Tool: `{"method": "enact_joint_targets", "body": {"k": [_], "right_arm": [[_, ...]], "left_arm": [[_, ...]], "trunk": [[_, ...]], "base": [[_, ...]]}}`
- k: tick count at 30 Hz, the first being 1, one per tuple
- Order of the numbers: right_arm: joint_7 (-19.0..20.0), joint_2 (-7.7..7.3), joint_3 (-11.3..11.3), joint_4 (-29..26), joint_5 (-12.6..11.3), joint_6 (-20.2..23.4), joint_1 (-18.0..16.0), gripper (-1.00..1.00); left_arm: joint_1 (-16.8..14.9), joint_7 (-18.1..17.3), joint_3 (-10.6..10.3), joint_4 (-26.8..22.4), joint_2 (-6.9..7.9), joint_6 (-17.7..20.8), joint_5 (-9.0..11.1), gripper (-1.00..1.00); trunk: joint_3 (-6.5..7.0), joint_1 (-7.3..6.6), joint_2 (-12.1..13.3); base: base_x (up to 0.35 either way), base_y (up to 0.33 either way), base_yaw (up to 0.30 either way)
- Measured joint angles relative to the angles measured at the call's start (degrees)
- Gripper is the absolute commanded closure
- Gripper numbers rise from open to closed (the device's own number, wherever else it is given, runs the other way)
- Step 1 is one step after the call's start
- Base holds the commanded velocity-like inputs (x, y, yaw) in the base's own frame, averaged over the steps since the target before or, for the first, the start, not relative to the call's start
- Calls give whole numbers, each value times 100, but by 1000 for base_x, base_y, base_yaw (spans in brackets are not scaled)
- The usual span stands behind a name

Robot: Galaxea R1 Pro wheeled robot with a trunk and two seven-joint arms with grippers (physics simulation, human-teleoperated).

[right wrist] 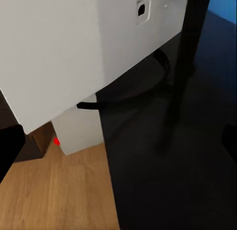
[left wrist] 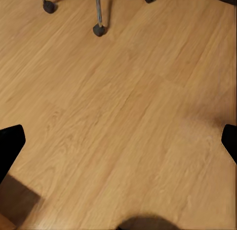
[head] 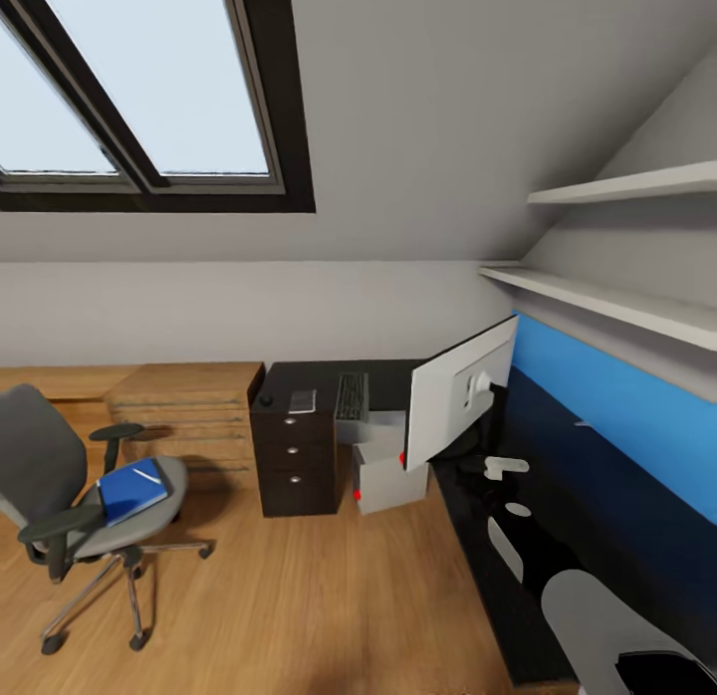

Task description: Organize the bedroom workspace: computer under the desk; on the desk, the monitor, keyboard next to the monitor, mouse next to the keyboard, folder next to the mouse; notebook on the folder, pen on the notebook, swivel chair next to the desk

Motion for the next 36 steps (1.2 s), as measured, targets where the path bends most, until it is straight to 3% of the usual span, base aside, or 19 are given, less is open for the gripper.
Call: {"method": "enact_joint_targets", "body": {"k": [8,27,36], "right_arm": [[-12,0,0,1,0,-10,-1,-100],[-4,-147,3,18,7,-31,7,-100],[-16,-190,-7,80,32,7,-3,-100]], "left_arm": [[1,-1,-3,20,1,-49,0,-100],[1,-1,-4,38,-2,-63,3,-100],[2,-8,-40,36,-30,-642,-37,-100]], "trunk": [[12,-1,0],[13,0,0],[13,0,0]], "base": [[182,65,-225],[17,2,-13],[0,0,0]]}}
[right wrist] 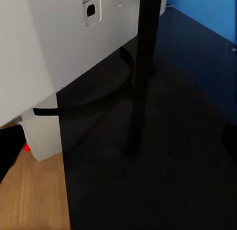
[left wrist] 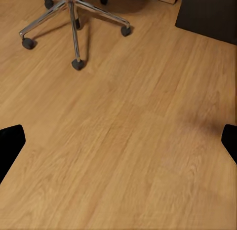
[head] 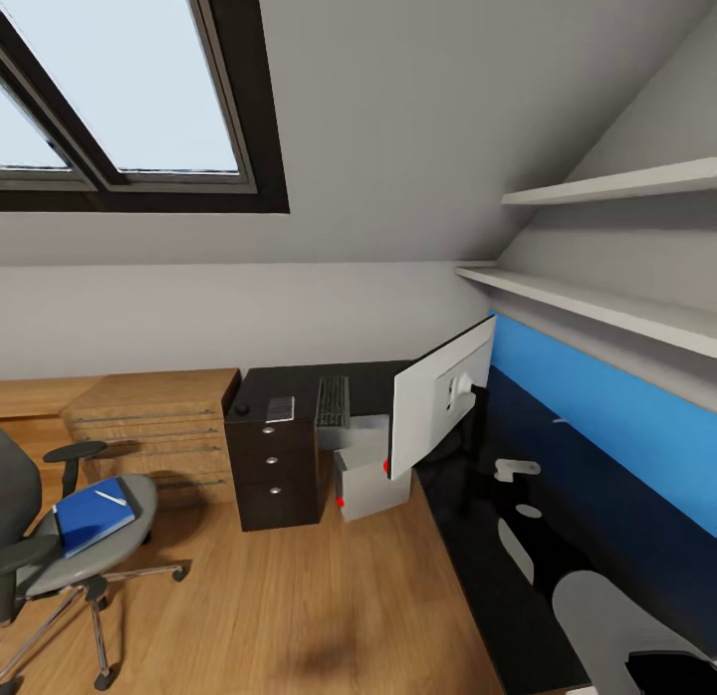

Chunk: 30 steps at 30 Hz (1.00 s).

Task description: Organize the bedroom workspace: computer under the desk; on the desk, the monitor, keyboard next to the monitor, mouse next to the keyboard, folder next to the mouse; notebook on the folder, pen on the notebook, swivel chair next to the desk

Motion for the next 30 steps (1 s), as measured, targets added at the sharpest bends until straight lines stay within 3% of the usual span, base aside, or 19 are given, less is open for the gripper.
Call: {"method": "enact_joint_targets", "body": {"k": [7,10,12,14,16,17,18,23,30], "right_arm": [[-148,-84,-1,299,2,129,-167,-100],[-229,-99,-1,387,0,221,-324,-100],[-275,-116,-1,449,-3,286,-436,-100],[-295,-131,-1,473,-7,311,-478,-100],[-315,-154,-3,499,-15,338,-522,-100],[-322,-165,-12,514,-39,339,-540,-100],[-324,-162,-15,516,-46,327,-545,-100],[-327,-146,-12,520,-56,280,-550,-100],[-324,-136,-10,516,-60,251,-552,-100]], "left_arm": [[0,4,-41,-264,-1,-133,-61,-100],[0,18,-48,-672,16,-53,-167,-100],[1,43,-50,-1224,57,260,-359,-100],[2,86,-39,-1647,111,667,-511,-100],[1,321,-10,-2656,240,1783,-733,-100],[5,763,4,-3505,376,2844,-797,-100],[1,992,-4,-4059,431,3260,-837,-100],[3,1312,-12,-4367,488,3692,-813,-100],[3,1448,-6,-3906,515,3846,-822,-100]], "trunk": [[0,0,0],[1,0,0],[1,0,0],[1,0,0],[2,0,0],[0,0,1],[2,0,-1],[0,0,0],[0,0,1]], "base": [[0,0,0],[0,0,0],[0,0,0],[0,0,0],[0,0,0],[0,0,0],[0,0,0],[0,0,0],[0,0,0]]}}
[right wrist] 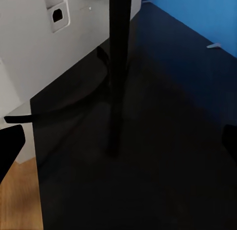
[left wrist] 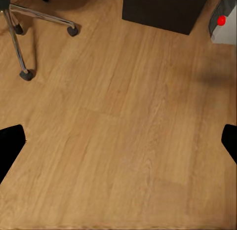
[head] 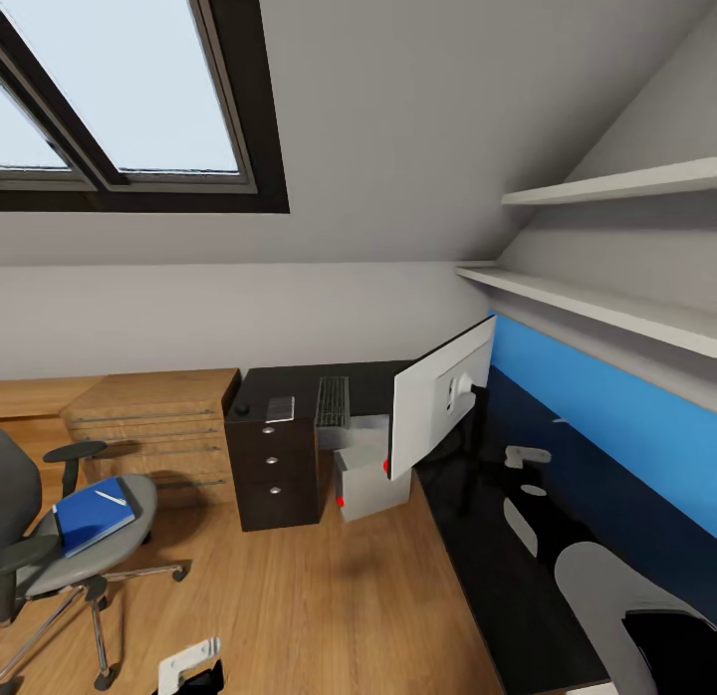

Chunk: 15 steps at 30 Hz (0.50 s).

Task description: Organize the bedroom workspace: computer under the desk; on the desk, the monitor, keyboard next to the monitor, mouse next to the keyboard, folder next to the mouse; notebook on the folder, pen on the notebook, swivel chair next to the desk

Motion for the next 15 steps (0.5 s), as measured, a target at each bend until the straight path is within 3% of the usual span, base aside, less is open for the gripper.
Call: {"method": "enact_joint_targets", "body": {"k": [15], "right_arm": [[-12,15,2,-13,-67,-4,7,-100]], "left_arm": [[0,22,10,373,-1,-105,-17,-100]], "trunk": [[0,0,0]], "base": [[0,0,0]]}}
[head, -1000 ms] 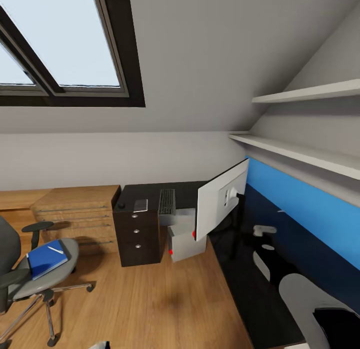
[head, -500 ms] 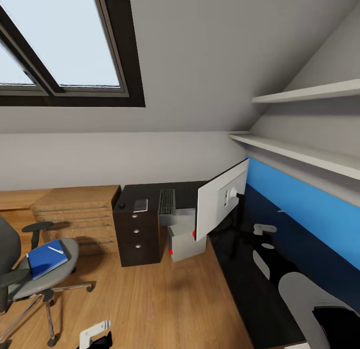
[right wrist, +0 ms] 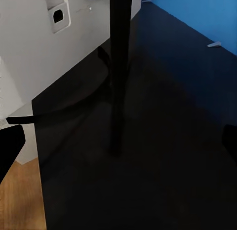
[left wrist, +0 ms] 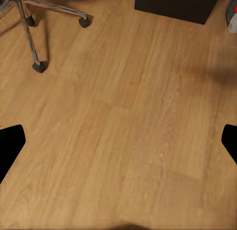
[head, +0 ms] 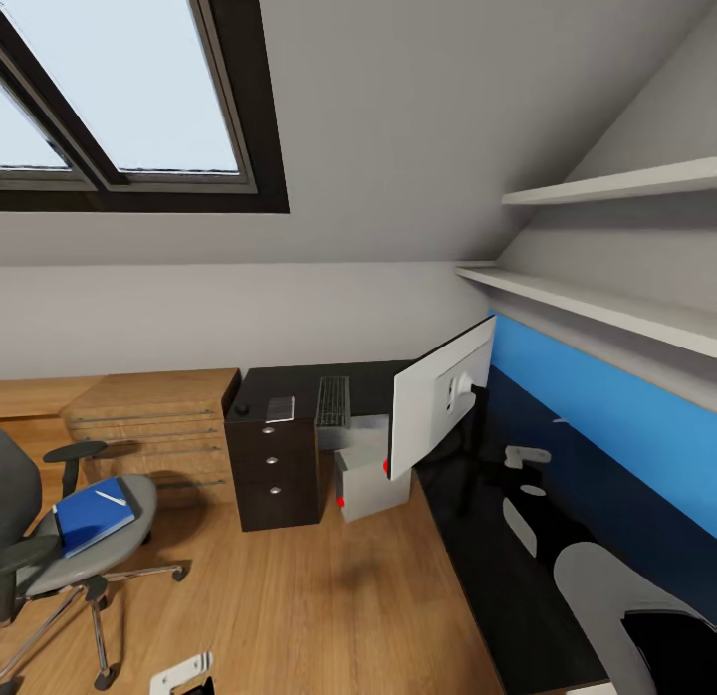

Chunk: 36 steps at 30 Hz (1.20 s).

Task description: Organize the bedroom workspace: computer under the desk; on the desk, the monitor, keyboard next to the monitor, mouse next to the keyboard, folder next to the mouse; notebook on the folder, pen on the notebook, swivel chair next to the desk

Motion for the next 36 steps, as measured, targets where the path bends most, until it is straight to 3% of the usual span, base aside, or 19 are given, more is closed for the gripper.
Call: {"method": "enact_joint_targets", "body": {"k": [4,11,19,26,36], "right_arm": [[0,-8,-1,-16,-1,-1,1,-100],[15,-20,-2,17,15,-10,4,-100],[16,-22,10,176,42,-24,3,-100],[7,-30,5,303,43,-32,2,-100],[-2,-60,1,665,45,-28,2,-100]], "left_arm": [[1,5,-1,147,-12,-353,-17,-100],[1,5,-6,192,-14,-462,-21,-100],[1,-2,-12,206,-14,-502,-21,-100],[1,-7,-19,208,-15,-827,-21,-100],[1,0,-13,208,-7,-961,-24,-100]], "trunk": [[0,0,0],[0,-1,-1],[0,-3,-1],[0,-2,0],[0,-1,-1]], "base": [[0,0,0],[24,0,0],[249,0,0],[290,0,0],[74,0,0]]}}
